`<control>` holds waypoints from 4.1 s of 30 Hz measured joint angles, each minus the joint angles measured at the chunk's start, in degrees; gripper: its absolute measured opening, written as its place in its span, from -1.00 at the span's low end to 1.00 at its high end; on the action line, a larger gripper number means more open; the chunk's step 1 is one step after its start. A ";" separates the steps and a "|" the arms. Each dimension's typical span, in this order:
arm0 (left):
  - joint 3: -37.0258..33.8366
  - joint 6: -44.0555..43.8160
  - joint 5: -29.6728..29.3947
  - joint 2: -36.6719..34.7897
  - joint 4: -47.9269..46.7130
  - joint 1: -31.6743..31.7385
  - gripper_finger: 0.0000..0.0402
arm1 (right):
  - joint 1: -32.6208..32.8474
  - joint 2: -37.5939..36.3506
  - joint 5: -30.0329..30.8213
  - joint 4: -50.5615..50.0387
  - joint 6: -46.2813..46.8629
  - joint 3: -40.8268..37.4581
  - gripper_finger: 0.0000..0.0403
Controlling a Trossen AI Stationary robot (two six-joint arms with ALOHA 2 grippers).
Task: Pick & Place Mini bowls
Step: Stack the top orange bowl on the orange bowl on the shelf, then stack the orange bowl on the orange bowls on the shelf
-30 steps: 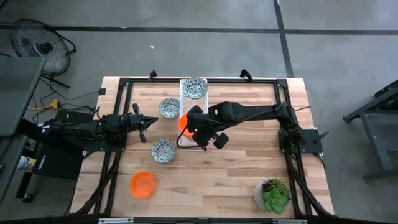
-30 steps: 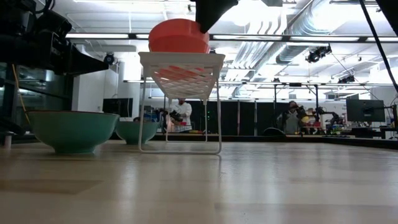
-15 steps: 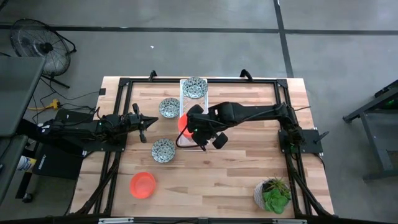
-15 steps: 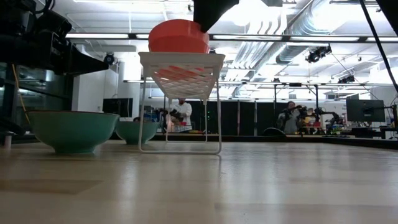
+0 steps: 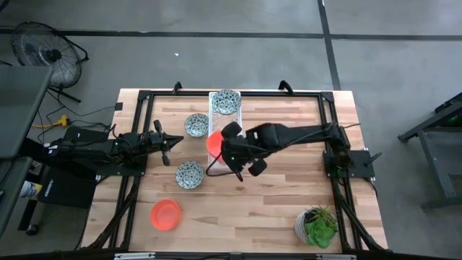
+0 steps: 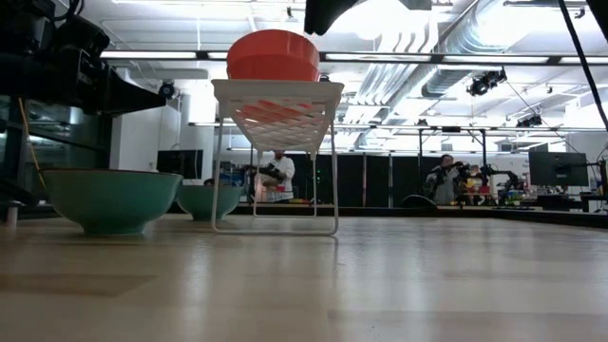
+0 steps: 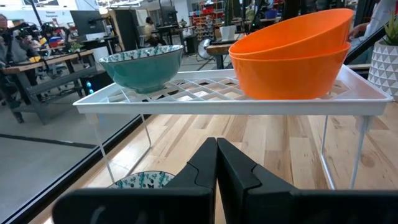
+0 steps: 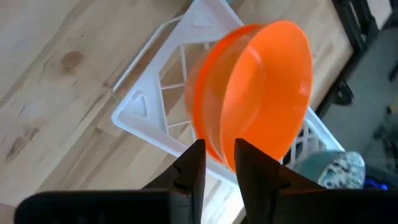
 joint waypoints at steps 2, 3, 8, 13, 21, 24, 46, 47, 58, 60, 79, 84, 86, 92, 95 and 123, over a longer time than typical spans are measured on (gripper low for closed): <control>0.00 0.01 0.00 0.00 -0.02 -0.01 -1.00 | 0.96 -0.22 2.32 -0.37 2.97 0.00 -0.66; 0.00 0.00 0.00 -0.01 0.00 0.00 -1.00 | 1.37 -0.33 3.40 -0.31 4.81 0.00 -0.68; 0.00 0.00 0.00 0.00 0.00 -0.02 -1.00 | 3.46 -0.40 10.30 -0.74 16.86 -0.22 -0.83; 0.00 0.00 0.00 -0.02 -0.02 -0.01 -1.00 | 5.16 -0.40 14.23 -0.73 27.32 -0.22 -0.98; 0.00 0.00 0.00 0.00 -0.02 -0.01 -1.00 | 8.51 -0.40 27.98 -6.81 43.14 -0.22 -0.99; 0.00 0.00 0.00 -0.02 -0.01 0.00 -1.00 | 9.25 -0.40 28.84 -7.25 47.14 -0.22 -1.00; 0.00 0.00 0.00 -0.02 0.00 0.00 -1.00 | 9.53 -22.48 33.67 50.18 36.91 -47.98 -1.00; 0.00 0.00 -0.01 -0.02 0.00 0.00 -1.00 | 9.43 -23.36 33.94 54.36 35.73 -50.54 -1.00; 0.00 0.00 -0.01 -0.02 0.02 -0.02 -1.00 | 7.39 -26.35 24.67 97.08 23.54 -69.34 -1.00; 0.00 0.00 -0.02 0.00 -0.04 -0.01 -1.00 | 6.93 -26.10 25.11 100.93 21.67 -70.72 -1.00; 0.00 0.00 0.00 0.00 -0.02 -0.02 -1.00 | 4.43 -25.58 15.82 99.32 25.36 -71.69 -1.00; 0.00 0.00 0.00 -0.02 -0.01 -0.01 -1.00 | 4.41 -25.58 15.84 98.21 25.55 -71.67 -1.00; 0.00 0.00 0.00 0.00 -0.02 0.00 -1.00 | 4.29 -25.58 15.83 98.17 25.55 -71.67 -1.00; 0.00 0.00 0.00 -0.01 -0.01 0.00 -1.00 | 3.62 -25.58 14.69 95.99 27.72 -71.65 -1.00; 0.00 0.02 0.00 -0.02 0.00 -0.02 -1.00 | 3.62 -25.58 14.87 96.18 27.46 -71.65 -1.00; 0.00 0.00 0.00 0.00 0.00 -0.01 -1.00 | 7.96 -26.48 1.86 48.25 32.93 -57.94 -1.00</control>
